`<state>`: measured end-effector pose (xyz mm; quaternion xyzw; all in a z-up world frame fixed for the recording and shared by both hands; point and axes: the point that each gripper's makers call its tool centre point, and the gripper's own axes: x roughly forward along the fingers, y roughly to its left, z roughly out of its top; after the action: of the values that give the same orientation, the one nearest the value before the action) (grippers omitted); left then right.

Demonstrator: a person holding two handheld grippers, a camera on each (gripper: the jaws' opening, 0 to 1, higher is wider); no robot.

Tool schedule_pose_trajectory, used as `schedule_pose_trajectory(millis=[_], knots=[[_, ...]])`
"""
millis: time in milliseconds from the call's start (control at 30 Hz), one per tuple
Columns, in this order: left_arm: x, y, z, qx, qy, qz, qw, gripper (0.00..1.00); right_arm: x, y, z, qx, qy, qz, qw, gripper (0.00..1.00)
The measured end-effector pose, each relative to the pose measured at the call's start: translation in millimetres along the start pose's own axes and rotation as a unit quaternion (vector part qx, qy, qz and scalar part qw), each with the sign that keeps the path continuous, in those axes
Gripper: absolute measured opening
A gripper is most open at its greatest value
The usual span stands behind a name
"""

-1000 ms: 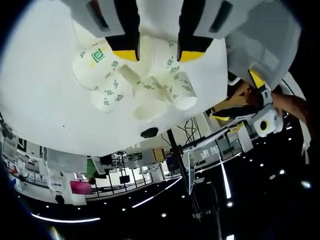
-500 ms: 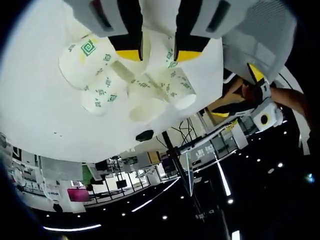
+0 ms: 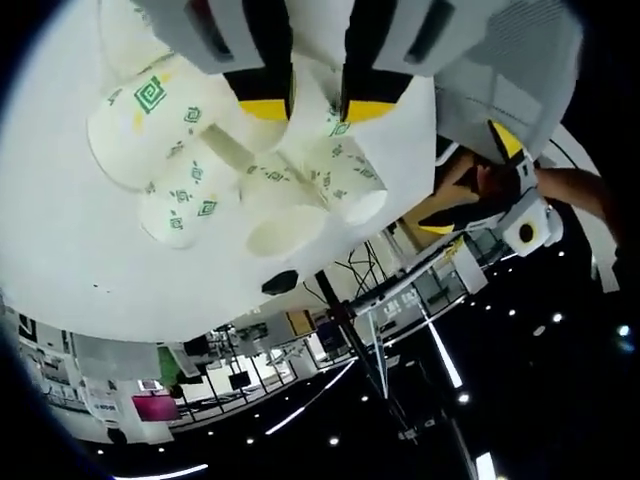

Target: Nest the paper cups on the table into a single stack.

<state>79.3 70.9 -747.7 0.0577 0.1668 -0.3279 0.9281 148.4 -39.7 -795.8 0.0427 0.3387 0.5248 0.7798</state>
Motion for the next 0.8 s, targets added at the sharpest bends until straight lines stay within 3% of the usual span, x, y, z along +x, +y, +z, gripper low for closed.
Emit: schedule_pose_trajectory(millis=[200,567,800], knots=[[-0.3,1.0,-0.1,0.001,-0.001,0.002,1.0000,0.93,-0.9,2.9,1.8,0.040,-0.013,0.015,0.9990,0.08],[-0.7,0.6,1.3,0.007,-0.005,0.002,1.0000,0.93,-8.2,28.8,10.7,0.071,-0.028,0.042,0.9962,0.00],[-0.9,-0.4,2.8,0.008,-0.007,0.000,0.9999,0.93,-13.8,41.0,11.4,0.033,-0.021,0.038,0.9985,0.00]])
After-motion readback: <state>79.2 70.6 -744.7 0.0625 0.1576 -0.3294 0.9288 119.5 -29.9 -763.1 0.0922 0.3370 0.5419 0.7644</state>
